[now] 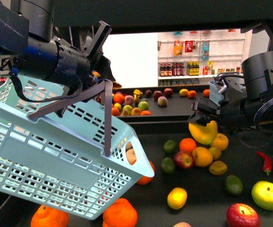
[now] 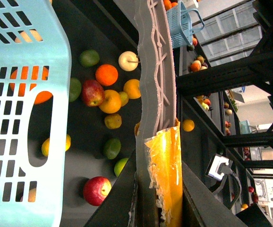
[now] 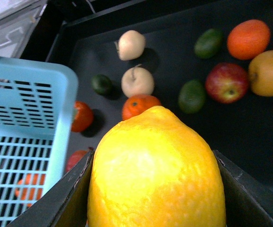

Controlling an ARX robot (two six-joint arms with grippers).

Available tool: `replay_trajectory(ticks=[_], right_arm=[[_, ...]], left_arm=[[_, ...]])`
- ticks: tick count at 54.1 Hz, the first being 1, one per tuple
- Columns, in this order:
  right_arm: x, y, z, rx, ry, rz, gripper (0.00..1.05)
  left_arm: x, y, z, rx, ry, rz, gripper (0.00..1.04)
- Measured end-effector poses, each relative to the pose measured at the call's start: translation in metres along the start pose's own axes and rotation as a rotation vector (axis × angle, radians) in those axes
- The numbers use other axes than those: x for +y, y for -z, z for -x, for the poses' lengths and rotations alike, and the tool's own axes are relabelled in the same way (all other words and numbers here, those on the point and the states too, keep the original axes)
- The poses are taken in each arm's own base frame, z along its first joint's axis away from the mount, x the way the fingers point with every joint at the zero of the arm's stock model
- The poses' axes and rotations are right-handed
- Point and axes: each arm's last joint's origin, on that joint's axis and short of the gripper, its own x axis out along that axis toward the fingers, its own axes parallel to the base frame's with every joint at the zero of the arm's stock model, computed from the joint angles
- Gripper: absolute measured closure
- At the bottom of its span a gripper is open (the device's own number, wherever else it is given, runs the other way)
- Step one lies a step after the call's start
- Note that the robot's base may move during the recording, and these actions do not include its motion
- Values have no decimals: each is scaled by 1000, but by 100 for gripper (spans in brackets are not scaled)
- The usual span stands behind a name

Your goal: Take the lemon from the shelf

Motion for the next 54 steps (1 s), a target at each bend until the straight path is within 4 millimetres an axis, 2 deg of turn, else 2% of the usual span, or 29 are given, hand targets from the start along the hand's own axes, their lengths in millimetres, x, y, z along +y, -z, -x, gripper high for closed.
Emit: replay_trajectory(ticks=[10, 21, 27, 33, 46, 54], right_arm=[[31, 5, -2, 22, -58, -33, 39], [53, 15, -7, 63, -93, -66, 39], [64, 13, -9, 63, -112, -76, 39], [84, 8, -14, 57, -147, -86, 39], [121, 33, -38, 131, -179, -70, 39], [134, 36, -43, 142, -194, -67, 39]], left_arm=[[0, 0, 0, 0, 0, 0, 91], [0, 0, 0, 0, 0, 0, 91], [0, 0, 0, 0, 0, 0, 91], [0, 0, 0, 0, 0, 0, 91], [0, 0, 0, 0, 0, 0, 91], [0, 0, 0, 0, 0, 0, 91]])
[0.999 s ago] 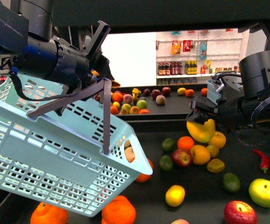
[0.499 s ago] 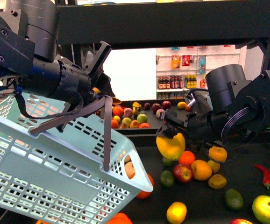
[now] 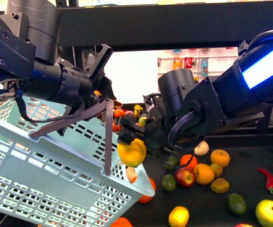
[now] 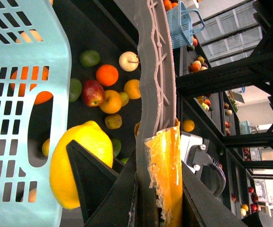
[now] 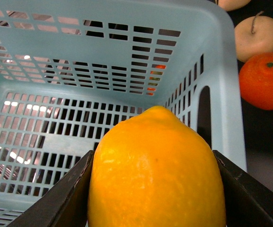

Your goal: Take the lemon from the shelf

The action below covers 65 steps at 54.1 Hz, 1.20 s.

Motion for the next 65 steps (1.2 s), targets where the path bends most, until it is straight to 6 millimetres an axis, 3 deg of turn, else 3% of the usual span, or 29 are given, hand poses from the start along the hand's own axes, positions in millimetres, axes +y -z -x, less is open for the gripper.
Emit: replay_trajectory(ticks=[24, 35, 56, 57, 61, 65], right_arm=[[16, 17, -14, 48, -30, -6, 39], [18, 18, -14, 54, -54, -9, 6], [17, 8, -7, 16, -67, -7, 7], [-65, -62, 94, -258, 74, -29, 7], [-93, -57, 102, -256, 135, -37, 7], [-117, -38, 94, -206, 202, -33, 7]], left_arm=[[0, 0, 0, 0, 0, 0, 91], [0, 0, 0, 1, 0, 0, 91], [0, 0, 0, -1, -3, 0, 91], [0, 0, 0, 3, 1, 7, 91], [0, 0, 0, 1, -1, 7, 91], [0, 0, 0, 0, -2, 7, 91]])
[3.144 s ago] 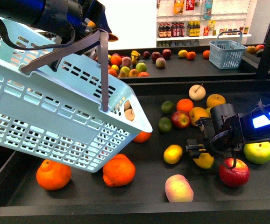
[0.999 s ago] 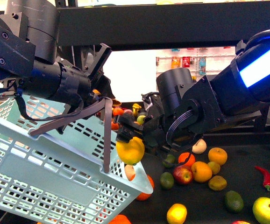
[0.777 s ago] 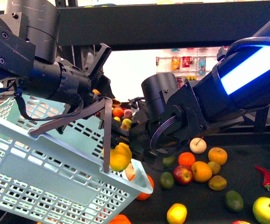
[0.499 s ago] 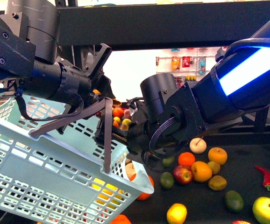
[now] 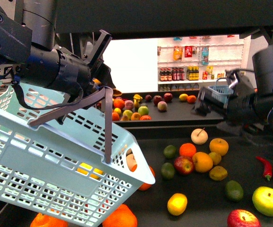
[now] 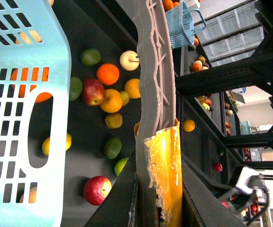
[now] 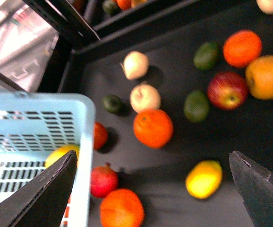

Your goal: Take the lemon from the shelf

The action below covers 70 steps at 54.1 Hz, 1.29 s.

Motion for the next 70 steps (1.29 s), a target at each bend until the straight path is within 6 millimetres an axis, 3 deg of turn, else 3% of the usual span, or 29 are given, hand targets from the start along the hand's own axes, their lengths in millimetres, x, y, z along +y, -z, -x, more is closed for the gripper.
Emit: replay_trajectory(ticks=[15, 25, 37, 49, 58, 70], right_arm=[[-32, 96, -56, 204, 139, 70, 7], [-42, 136, -98, 296, 230, 98, 7], [-56, 149, -150, 325, 332, 128, 7], [-68, 158, -184, 352, 365, 121, 7], [-68, 162, -202, 377, 362, 97, 7], [-70, 178, -210, 399, 377, 103, 7]], left_arm=[[0, 0, 0, 1, 1, 0, 91], [0, 0, 0, 1, 1, 0, 91], [0, 0, 0, 1, 1, 0, 91], [0, 0, 0, 1, 1, 0, 91], [0, 0, 0, 1, 1, 0, 91], [0, 0, 0, 1, 1, 0, 91]])
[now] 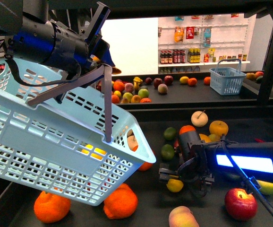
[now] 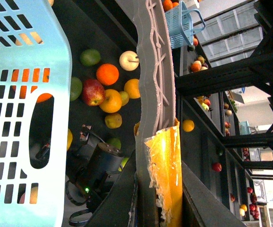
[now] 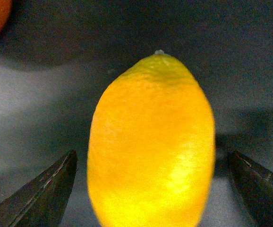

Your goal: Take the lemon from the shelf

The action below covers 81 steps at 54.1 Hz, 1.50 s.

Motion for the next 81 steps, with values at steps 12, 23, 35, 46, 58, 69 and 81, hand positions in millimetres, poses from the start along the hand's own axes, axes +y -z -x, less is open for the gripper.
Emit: replay_trajectory(ticks=[12, 23, 35, 46, 58, 69, 81], right_arm=[[4, -8, 3, -42, -21, 1, 13], [5, -13, 7, -52, -33, 22, 51], [1, -23, 22, -70, -57, 18, 56], [-6, -37, 62, -105, -91, 3, 56], [-14, -57, 122, -188, -175, -32, 56], [-7, -99, 215, -339, -282, -69, 56], [18, -107, 267, -376, -391, -97, 57]], left_arm=[[0, 0, 0, 0, 0, 0, 91], [0, 0, 0, 0, 0, 0, 91], [0, 0, 0, 0, 0, 0, 91], [0, 0, 0, 0, -1, 0, 91], [0, 0, 0, 0, 0, 0, 91], [0, 0, 0, 0, 0, 0, 91], [0, 0, 0, 0, 0, 0, 91]])
